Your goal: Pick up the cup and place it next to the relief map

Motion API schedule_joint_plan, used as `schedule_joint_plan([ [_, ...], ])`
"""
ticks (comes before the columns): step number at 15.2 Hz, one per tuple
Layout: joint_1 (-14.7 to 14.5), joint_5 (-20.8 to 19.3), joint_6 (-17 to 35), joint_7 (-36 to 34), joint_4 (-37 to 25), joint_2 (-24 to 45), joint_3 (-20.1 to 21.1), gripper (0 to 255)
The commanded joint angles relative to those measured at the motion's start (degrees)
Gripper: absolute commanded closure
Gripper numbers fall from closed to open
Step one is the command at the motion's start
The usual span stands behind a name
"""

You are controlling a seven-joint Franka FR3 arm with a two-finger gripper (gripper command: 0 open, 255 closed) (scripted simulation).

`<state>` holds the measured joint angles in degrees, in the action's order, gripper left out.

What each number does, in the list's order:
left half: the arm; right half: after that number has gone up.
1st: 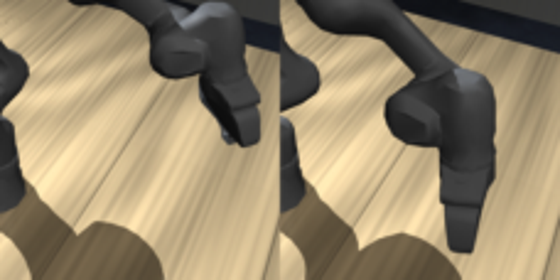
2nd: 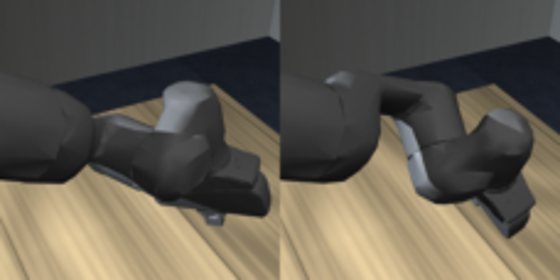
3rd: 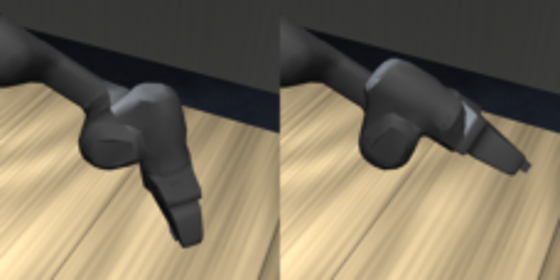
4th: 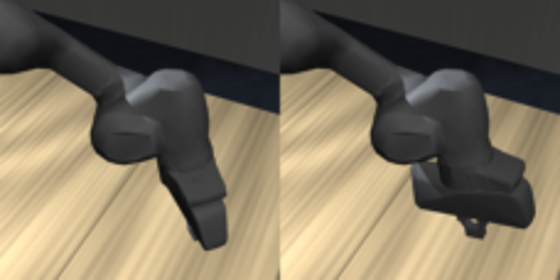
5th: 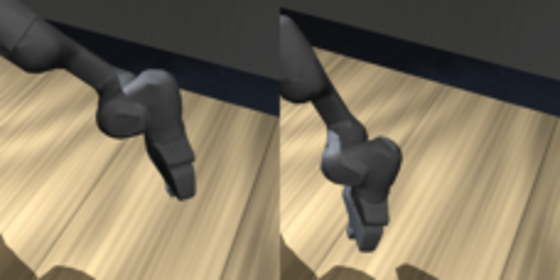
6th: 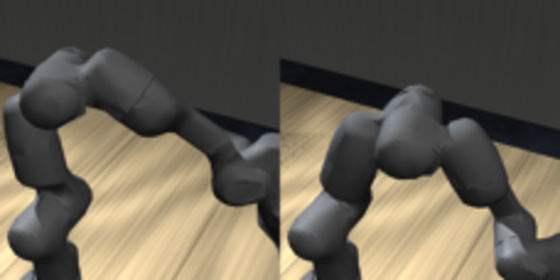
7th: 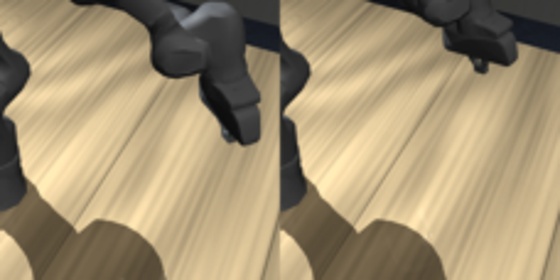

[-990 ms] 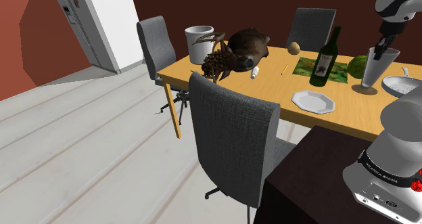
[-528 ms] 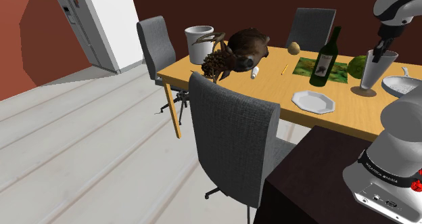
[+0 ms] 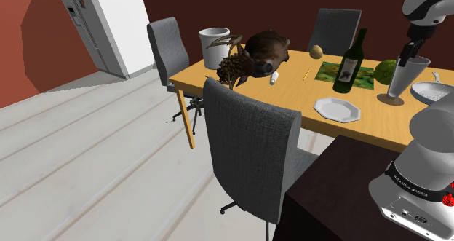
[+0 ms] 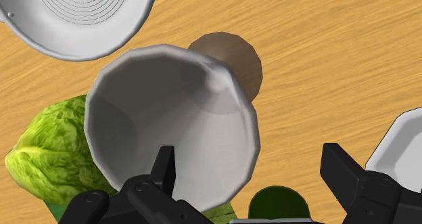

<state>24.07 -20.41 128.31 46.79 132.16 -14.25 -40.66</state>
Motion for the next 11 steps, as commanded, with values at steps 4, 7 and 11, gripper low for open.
schedule_joint_plan([
  [4,0.2,-1.1,-7.1,-1.1,-3.1,-4.1,2.5,0],
  [7,0.3,-1.1,-7.1,-1.1,-3.1,-4.1,2.5,0],
  [11,0.3,-1.1,-7.1,-1.1,-3.1,-4.1,2.5,0],
])
